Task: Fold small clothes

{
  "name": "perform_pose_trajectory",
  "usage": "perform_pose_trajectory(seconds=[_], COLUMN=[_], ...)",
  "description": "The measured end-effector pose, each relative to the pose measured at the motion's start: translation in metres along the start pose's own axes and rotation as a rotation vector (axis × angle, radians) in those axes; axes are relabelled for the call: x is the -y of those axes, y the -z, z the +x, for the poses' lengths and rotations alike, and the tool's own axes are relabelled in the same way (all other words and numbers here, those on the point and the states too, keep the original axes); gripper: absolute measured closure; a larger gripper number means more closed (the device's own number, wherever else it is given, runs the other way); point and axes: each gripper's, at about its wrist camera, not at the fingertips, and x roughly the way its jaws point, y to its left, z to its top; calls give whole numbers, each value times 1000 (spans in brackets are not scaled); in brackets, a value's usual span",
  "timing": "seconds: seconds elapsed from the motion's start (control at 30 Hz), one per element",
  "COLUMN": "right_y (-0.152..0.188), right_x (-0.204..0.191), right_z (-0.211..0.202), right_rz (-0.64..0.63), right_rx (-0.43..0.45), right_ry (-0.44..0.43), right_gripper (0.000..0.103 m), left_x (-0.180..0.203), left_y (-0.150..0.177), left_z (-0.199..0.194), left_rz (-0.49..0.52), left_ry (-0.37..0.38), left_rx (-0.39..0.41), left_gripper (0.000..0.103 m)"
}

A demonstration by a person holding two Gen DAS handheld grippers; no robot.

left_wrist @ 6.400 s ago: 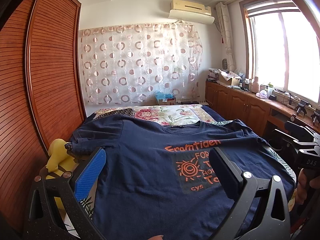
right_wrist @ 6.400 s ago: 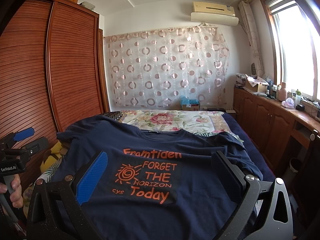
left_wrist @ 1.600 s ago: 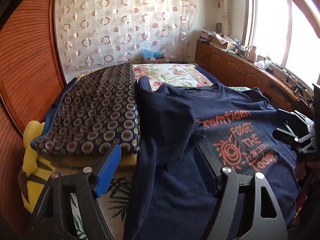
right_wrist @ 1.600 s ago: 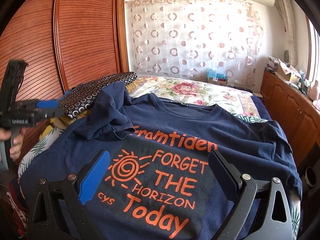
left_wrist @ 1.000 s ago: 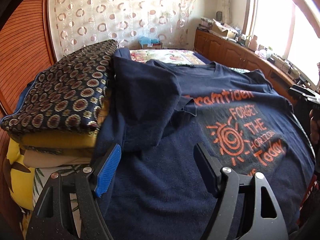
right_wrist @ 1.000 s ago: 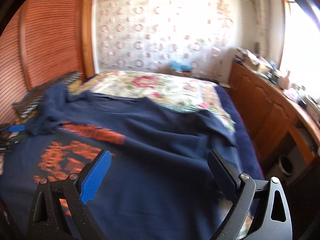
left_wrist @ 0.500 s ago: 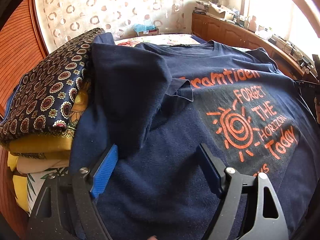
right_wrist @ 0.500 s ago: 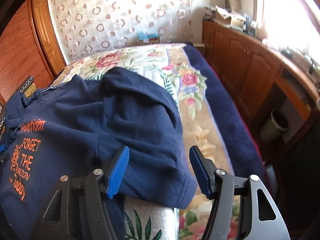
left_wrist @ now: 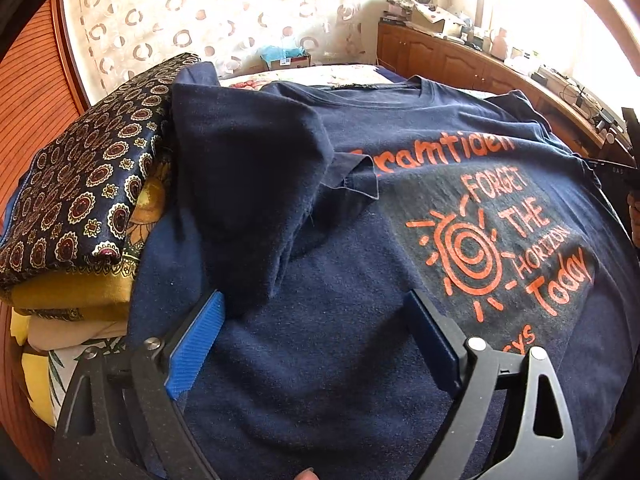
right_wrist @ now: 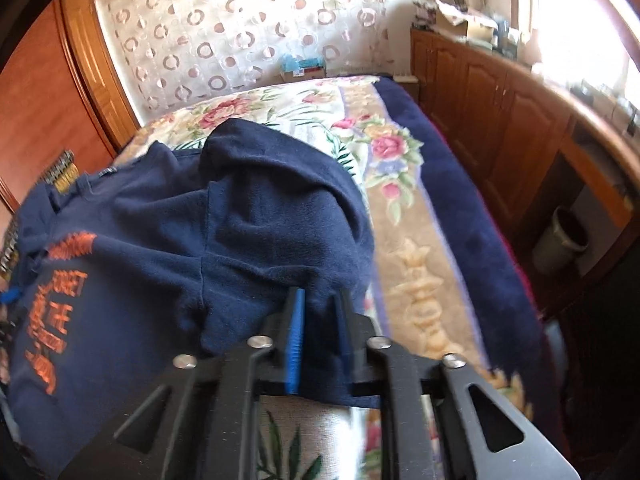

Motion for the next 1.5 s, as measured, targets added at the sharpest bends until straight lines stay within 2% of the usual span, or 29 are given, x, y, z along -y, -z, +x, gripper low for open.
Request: perform_pose_trajectory(seconds=[0.07,0.1,0.23,0.4,0.47,0.57,0.7,0.77,0.83,0.9,1.03,1.2,1.33,1.5], right_y=[-2,-2,-8,-11,-6,11,40,49,54,62,68,69,59,39], right_x=[-2,-4,-25,-74,-94,-116,-119,-113,-107,-95,-77,-40,-25,-22], right_z=[-4,-9,-33,-56,-57,-42,-16,-12,-15,-25,-53,-70,-48,-14], right_rz=[-8,-13,-92,-232,-287,-359,-371,-362,-343,-317,-254,-141,-75,-29], right_rx=[35,91,205,288,284,227,125,106,100,113,158,191,148,66], right_ry=[10,31,56,-16,-61,-109,-127,-124,-119,-104,-98,-53,-35,-87], right_gripper=[99,99,99,99,99,99,99,93,73,61,52,50,50,50], left_x=[0,0,0,0,-1,0,-1,-1,-2,-2,-2,-1,-1,-2], left_y=[0,0,0,1,1,1,1,1,1,1,1,1,1,1], left_z=[0,0,0,0,0,0,-1,-1,-1,-1,-1,-1,-1,-1], left_rz=[0,-1,-1,-1,-1,-1,-1,-1,-1,-2,-2,-2,-2,-3], left_ry=[0,1,1,1,1,1,1,0,1,1,1,1,1,1], left_rx=[0,0,0,0,0,0,0,0,0,0,0,0,0,-1], left_gripper=[12,12,12,12,12,12,12,12,12,12,12,12,12,12])
